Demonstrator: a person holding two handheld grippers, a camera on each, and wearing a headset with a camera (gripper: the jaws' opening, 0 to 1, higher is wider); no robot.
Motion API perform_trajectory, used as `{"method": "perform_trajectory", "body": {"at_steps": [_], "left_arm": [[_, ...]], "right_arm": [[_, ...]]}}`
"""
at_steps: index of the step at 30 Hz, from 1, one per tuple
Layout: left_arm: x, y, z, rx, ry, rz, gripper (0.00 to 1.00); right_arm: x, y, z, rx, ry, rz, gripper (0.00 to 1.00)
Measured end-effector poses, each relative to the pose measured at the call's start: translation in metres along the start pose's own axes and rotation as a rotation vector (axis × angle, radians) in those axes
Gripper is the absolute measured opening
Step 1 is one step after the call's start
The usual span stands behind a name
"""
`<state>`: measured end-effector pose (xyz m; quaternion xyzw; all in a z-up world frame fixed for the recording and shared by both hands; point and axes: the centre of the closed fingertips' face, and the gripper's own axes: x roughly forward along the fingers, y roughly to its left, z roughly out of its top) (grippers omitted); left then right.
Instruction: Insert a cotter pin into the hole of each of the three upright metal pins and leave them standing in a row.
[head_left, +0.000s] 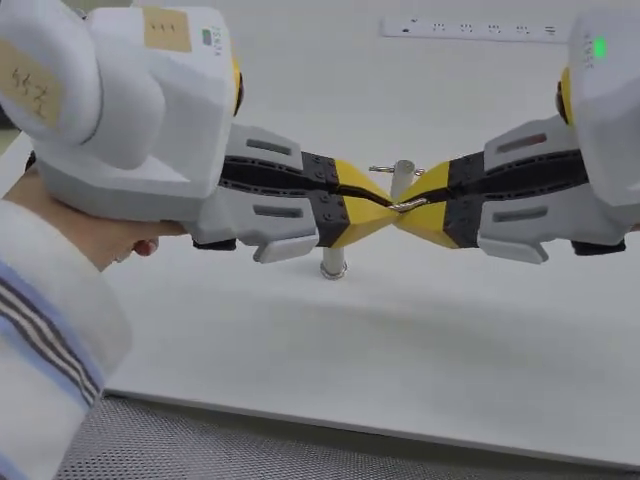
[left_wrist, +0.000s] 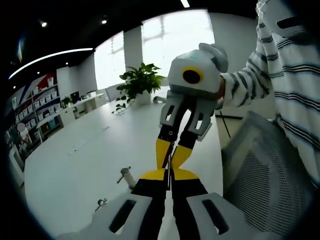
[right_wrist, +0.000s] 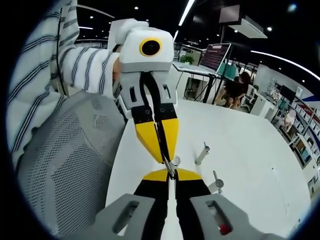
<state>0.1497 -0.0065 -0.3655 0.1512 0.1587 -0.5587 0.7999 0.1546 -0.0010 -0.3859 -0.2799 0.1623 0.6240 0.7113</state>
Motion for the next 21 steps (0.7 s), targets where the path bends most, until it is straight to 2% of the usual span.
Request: {"method": "perform_trajectory", "body": {"at_steps": [8, 11, 12, 13, 14, 15, 17, 18, 19, 21], "left_arm": [[-0.003, -0.007, -0.006, 0.026, 0.026, -0.034, 0.01], [-0.003, -0.009, -0.007, 0.013, 0.035, -0.043, 0.04], [-0.001, -0.010, -0.007, 0.074, 0.042, -0.062, 0.07], [-0.002, -0.008, -0.010, 0.059, 0.054, -0.038, 0.10], [-0.005, -0.002, -0.026, -0.025, 0.092, 0.012, 0.17], [-0.004, 0.006, -0.031, -0.014, 0.085, 0.021, 0.22], [-0.005, 0.012, -0.036, -0.034, 0.088, 0.049, 0.30], [-0.005, 0.014, -0.038, -0.040, 0.091, 0.055, 0.31], [-0.006, 0.018, -0.036, -0.001, 0.082, 0.070, 0.32], [-0.008, 0.018, -0.041, -0.003, 0.115, 0.080, 0.31]], "right_arm": [[0.003, 0.012, -0.003, -0.018, 0.018, 0.044, 0.00], [0.005, 0.015, -0.003, -0.017, 0.018, 0.051, 0.00], [0.006, 0.016, -0.003, -0.016, 0.018, 0.051, 0.00], [0.006, 0.016, -0.004, -0.012, 0.018, 0.051, 0.00], [0.007, 0.016, -0.005, -0.006, 0.021, 0.050, 0.00], [0.007, 0.015, -0.007, -0.001, 0.026, 0.049, 0.00], [0.008, 0.013, -0.012, 0.010, 0.047, 0.043, 0.00], [0.009, 0.012, -0.017, 0.016, 0.061, 0.038, 0.00], [0.010, 0.010, -0.023, 0.030, 0.083, 0.031, 0.00], [0.011, 0.007, -0.031, 0.058, 0.112, 0.021, 0.00]]}}
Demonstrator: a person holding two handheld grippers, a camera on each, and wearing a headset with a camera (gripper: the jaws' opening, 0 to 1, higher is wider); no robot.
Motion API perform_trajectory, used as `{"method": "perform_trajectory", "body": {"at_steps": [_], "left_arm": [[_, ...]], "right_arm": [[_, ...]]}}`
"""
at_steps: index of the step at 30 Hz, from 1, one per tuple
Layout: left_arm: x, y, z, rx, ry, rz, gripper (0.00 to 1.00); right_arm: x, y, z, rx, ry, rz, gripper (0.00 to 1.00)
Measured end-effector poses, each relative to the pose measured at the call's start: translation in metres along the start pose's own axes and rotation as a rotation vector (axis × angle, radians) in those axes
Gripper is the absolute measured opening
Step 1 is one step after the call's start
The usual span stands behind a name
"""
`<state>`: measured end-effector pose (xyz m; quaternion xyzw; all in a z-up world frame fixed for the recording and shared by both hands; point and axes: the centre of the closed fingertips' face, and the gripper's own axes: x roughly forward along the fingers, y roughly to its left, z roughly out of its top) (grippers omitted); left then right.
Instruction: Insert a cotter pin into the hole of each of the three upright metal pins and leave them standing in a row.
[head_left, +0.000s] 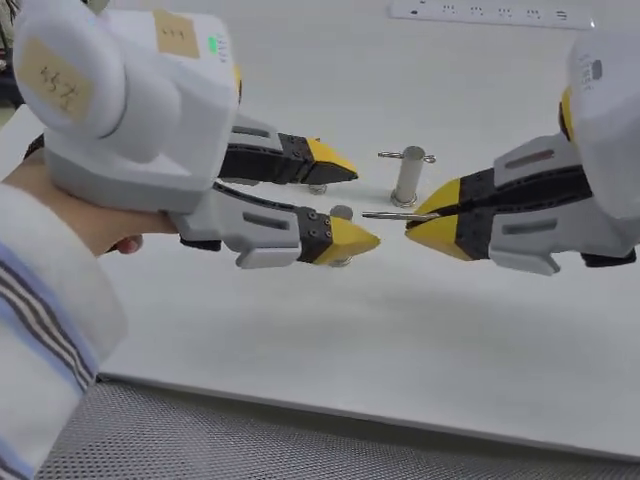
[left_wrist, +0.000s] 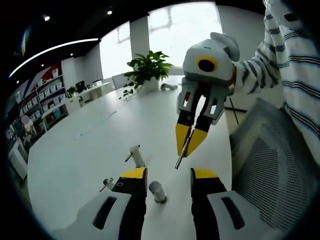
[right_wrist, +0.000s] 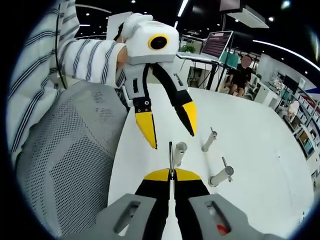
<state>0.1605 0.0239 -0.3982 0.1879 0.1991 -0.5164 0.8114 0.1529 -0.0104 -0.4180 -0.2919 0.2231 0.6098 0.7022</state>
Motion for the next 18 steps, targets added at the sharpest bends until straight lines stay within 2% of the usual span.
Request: {"method": "perform_trajectory", "body": {"at_steps": [2, 3, 6, 9, 13, 18], "left_arm": [[-0.001, 0.005, -0.008, 0.015, 0.041, 0.029, 0.29], [-0.001, 0.004, -0.009, 0.006, 0.047, 0.033, 0.29], [0.003, 0.001, -0.014, -0.011, 0.071, 0.021, 0.31], [0.006, -0.001, -0.019, -0.022, 0.091, 0.001, 0.27], [0.009, 0.006, -0.025, -0.049, 0.096, -0.010, 0.27], [0.012, 0.010, -0.031, -0.058, 0.097, -0.039, 0.22]], "right_arm": [[0.002, -0.002, -0.008, 0.033, 0.033, -0.006, 0.00], [0.003, -0.004, -0.010, 0.042, 0.042, -0.011, 0.00], [0.011, -0.006, -0.016, 0.072, 0.062, -0.016, 0.00], [0.016, -0.008, -0.019, 0.095, 0.070, -0.023, 0.00], [0.024, -0.008, -0.021, 0.098, 0.078, -0.020, 0.00], [0.030, -0.012, -0.020, 0.091, 0.077, -0.016, 0.00]]}}
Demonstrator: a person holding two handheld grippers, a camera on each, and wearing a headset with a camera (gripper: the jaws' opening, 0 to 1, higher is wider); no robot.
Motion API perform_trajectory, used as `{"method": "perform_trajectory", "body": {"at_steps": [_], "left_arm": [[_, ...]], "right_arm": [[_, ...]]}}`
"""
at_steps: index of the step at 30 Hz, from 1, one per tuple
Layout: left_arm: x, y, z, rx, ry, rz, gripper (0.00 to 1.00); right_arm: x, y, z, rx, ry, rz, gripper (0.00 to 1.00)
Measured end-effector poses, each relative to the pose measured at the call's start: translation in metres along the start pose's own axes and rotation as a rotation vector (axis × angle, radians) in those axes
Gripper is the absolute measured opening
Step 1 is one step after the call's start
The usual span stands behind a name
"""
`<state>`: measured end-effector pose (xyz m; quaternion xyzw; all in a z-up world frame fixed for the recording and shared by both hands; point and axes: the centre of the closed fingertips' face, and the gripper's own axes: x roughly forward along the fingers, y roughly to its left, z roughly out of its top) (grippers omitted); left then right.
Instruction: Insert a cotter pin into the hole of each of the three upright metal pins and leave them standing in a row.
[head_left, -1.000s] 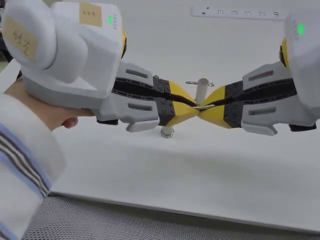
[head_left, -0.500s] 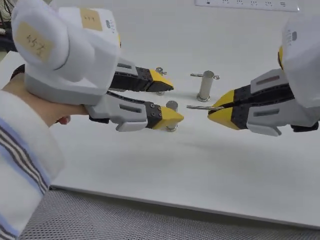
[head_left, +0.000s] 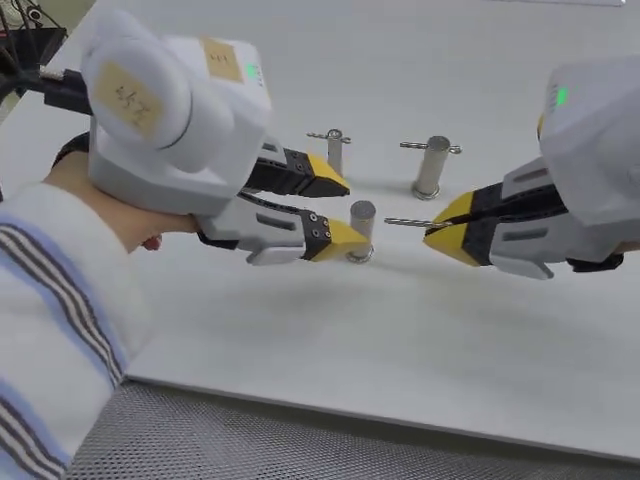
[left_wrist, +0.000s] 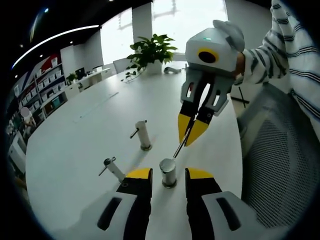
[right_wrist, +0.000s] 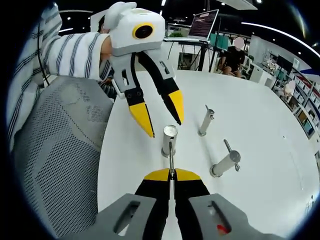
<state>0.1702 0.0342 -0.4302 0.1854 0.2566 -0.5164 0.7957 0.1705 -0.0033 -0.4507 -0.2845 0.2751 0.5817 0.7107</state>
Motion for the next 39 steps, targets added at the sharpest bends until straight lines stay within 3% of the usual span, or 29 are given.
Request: {"method": "perform_trajectory", "body": {"at_steps": [12, 27, 39], "left_arm": [[0.004, 0.006, -0.005, -0.006, 0.000, -0.041, 0.09], [0.004, 0.002, -0.005, -0.005, 0.023, -0.053, 0.09], [0.005, 0.004, -0.006, -0.021, 0.024, -0.059, 0.09]], "right_arm": [[0.004, 0.000, 0.007, -0.032, -0.007, 0.029, 0.00], [0.014, -0.005, 0.007, -0.061, 0.000, 0.042, 0.00], [0.022, -0.002, 0.006, -0.097, 0.021, 0.083, 0.00]]}}
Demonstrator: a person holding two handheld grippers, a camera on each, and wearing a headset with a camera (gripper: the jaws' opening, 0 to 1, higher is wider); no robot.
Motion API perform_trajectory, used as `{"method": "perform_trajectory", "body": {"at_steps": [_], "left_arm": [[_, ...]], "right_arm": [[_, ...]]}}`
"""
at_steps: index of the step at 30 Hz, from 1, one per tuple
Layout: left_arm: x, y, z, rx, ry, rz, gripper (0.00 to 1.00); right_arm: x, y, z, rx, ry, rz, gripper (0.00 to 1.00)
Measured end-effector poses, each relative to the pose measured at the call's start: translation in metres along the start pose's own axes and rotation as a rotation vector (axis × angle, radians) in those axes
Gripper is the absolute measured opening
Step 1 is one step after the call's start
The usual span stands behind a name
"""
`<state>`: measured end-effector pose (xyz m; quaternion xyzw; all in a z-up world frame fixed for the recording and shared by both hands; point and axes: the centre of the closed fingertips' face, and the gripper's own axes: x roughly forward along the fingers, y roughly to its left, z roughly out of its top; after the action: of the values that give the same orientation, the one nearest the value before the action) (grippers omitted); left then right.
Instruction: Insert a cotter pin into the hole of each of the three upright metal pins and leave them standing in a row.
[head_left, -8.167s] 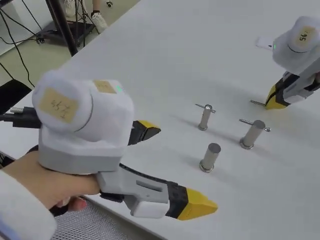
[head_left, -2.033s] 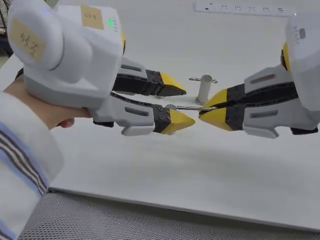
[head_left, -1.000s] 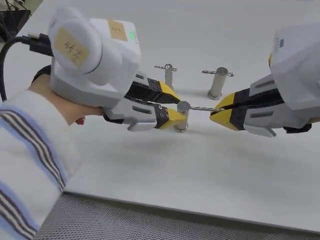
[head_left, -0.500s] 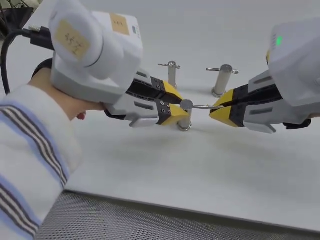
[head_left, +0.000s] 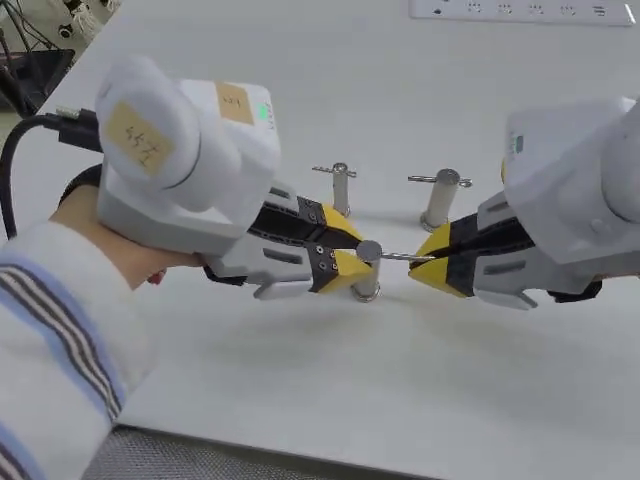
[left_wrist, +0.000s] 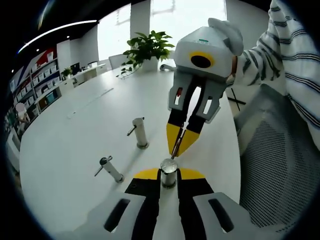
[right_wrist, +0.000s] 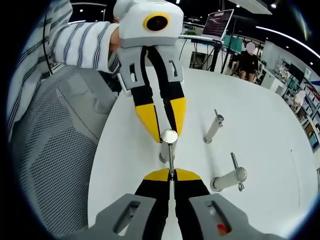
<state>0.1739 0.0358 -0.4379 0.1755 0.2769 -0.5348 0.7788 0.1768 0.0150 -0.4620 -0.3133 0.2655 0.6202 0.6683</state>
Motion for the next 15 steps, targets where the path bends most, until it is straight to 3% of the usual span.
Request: {"method": "perform_trajectory", "body": {"at_steps": [8, 15], "left_arm": [[0.000, 0.000, -0.001, -0.008, 0.016, 0.001, 0.09], [0.000, 0.002, -0.002, 0.021, 0.030, 0.005, 0.09]], "right_arm": [[0.004, 0.004, 0.007, 0.008, -0.005, 0.031, 0.00], [0.007, 0.006, 0.011, 0.012, -0.006, 0.038, 0.00]]}}
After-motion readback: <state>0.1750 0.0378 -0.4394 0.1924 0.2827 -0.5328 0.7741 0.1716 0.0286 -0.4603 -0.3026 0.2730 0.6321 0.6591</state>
